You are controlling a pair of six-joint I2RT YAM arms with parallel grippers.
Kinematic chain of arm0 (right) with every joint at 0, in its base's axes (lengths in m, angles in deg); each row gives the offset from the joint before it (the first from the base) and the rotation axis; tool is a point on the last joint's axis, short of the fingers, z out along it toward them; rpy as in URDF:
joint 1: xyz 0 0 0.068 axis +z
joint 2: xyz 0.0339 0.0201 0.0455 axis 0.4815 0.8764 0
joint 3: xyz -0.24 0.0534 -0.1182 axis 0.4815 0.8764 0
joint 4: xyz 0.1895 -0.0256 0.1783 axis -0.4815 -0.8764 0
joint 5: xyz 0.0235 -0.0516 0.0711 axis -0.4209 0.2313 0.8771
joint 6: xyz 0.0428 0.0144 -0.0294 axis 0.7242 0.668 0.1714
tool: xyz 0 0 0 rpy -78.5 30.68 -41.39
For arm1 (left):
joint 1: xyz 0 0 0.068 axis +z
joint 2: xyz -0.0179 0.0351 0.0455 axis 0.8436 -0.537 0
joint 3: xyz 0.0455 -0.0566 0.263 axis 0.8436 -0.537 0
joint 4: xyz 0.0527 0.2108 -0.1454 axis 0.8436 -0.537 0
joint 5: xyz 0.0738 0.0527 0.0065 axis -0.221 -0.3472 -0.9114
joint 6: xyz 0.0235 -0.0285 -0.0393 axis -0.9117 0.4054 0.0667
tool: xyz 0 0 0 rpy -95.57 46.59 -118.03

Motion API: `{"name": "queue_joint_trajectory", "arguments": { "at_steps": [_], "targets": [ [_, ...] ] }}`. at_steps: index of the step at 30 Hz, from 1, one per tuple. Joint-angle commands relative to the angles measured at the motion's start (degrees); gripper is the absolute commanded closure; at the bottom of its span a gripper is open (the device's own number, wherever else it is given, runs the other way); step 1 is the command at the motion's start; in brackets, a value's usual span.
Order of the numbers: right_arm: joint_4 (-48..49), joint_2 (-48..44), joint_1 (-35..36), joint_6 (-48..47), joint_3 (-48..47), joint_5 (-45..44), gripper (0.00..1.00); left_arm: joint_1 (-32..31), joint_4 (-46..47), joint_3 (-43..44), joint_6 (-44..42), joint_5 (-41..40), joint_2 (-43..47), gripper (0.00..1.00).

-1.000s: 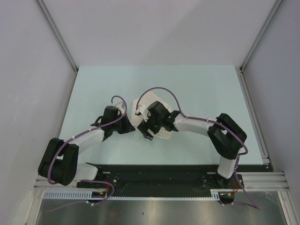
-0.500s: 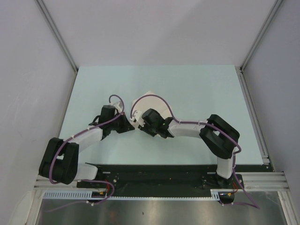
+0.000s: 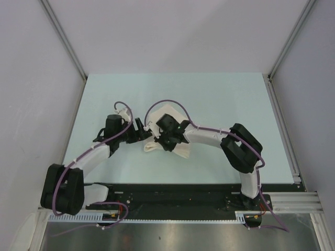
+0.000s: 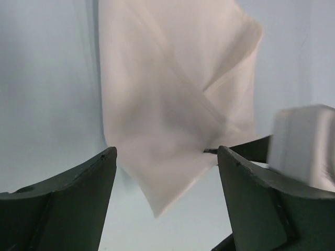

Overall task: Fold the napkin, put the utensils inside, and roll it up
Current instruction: Roll the napkin with the utensil

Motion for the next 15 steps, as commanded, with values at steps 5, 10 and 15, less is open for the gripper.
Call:
{"name": "queue_joint_trajectory", "arguments": {
  "at_steps": [5,10,15],
  "targets": [
    [-20.39,6.57,-1.99,4.03,-13.25,15.89,1.0,0.23,4.51,-8.24,-2.23,-4.83,14.9,0.18],
    [-25.66,12.02,-3.3,3.42,-19.24,22.12,1.0,-4.32,5.57,-14.49,-3.1,-7.37,23.34,0.17],
    [-28.05,15.54,-5.5,3.59,-22.67,27.85,1.0,-11.01,0.93,-15.29,-5.83,-16.15,27.39,0.16]
  ]
}}
